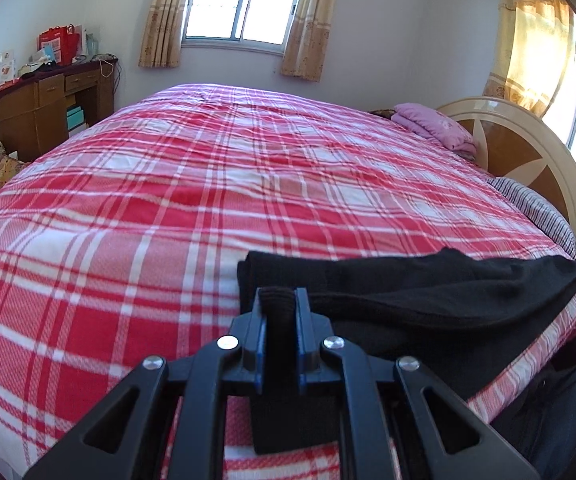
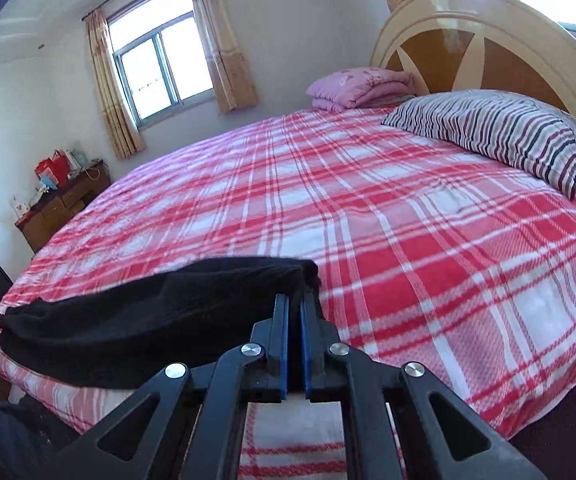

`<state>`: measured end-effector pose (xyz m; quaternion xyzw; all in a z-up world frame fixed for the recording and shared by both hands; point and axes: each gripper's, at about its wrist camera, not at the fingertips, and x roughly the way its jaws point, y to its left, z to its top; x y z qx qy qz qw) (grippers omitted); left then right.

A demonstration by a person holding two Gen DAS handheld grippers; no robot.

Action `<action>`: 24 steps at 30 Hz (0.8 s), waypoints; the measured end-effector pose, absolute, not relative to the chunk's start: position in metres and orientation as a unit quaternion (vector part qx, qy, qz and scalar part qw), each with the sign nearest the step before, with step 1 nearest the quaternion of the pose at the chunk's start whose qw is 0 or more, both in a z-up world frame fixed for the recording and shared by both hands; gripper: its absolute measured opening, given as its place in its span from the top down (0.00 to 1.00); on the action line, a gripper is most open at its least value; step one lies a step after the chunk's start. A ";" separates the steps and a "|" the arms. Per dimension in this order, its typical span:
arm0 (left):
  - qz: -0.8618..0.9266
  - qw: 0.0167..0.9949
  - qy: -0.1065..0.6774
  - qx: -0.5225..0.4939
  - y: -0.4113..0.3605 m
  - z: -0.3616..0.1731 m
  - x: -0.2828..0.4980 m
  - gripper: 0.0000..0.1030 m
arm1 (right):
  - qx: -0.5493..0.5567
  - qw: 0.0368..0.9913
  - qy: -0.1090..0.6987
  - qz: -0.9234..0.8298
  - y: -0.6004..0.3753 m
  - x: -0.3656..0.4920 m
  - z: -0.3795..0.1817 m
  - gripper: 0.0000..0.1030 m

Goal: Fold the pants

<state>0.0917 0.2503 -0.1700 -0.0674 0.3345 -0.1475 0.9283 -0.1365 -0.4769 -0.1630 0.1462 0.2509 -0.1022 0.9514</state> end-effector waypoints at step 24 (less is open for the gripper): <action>-0.116 0.949 0.285 -0.072 0.280 -0.165 0.039 0.50 | 0.002 0.960 0.270 -0.079 -0.373 -0.117 -0.121 0.34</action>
